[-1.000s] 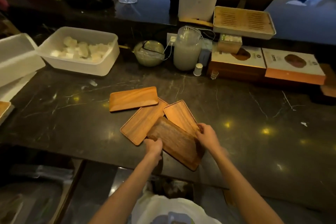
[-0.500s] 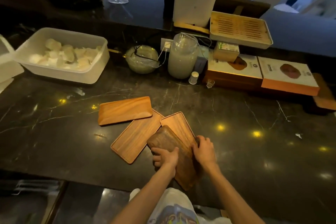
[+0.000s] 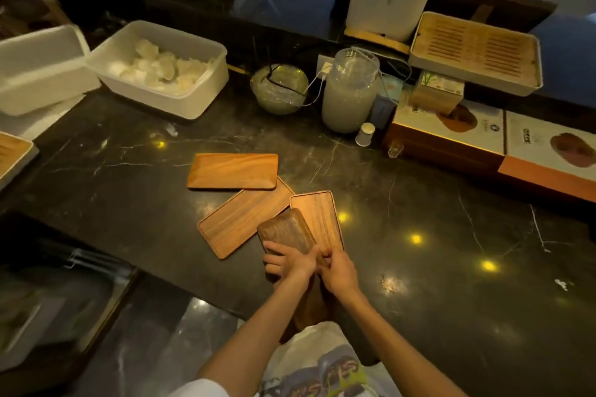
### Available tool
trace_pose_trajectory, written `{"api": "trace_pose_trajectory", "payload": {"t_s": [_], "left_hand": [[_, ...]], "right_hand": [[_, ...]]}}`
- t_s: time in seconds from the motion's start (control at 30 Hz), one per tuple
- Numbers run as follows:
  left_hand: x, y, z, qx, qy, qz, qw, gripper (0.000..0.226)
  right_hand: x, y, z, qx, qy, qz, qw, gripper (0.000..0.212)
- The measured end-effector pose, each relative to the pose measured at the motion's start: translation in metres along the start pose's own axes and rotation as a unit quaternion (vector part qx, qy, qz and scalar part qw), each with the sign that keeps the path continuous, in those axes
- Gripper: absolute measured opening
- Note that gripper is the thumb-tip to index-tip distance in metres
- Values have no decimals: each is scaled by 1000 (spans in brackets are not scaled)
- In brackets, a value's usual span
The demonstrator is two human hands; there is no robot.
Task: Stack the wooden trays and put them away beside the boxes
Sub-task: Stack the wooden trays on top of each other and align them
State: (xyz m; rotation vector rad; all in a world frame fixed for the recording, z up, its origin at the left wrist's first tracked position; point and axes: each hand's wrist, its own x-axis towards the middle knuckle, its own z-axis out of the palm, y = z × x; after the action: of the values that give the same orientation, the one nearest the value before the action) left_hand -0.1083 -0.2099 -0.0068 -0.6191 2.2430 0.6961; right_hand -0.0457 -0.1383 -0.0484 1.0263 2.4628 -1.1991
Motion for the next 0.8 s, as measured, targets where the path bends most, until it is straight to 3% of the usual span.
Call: {"api": "trace_pose_trajectory", "payload": {"t_s": [0.2, 0.33, 0.43, 0.6, 0.73, 0.8], "left_hand": [[1, 5, -7, -22, -10, -27, 999, 137], [11, -3, -31, -173, -77, -34, 981, 139], [18, -12, -55, -270, -130, 24, 954, 135], [25, -43, -102, -329, -196, 172, 908, 107], [23, -52, -125, -443, -220, 236, 836, 72], [12, -50, -116, -484, -225, 215, 818, 52]], "right_hand": [[5, -2, -16, 178, -49, 67, 981, 19], [-6, -18, -32, 263, -136, 34, 955, 26], [-23, -39, -35, 265, -144, -7, 954, 27], [-51, -60, -33, 289, -165, -63, 941, 20], [-67, -47, -33, 181, -141, 32, 973, 33], [-74, -35, -32, 283, -190, 119, 933, 40]]}}
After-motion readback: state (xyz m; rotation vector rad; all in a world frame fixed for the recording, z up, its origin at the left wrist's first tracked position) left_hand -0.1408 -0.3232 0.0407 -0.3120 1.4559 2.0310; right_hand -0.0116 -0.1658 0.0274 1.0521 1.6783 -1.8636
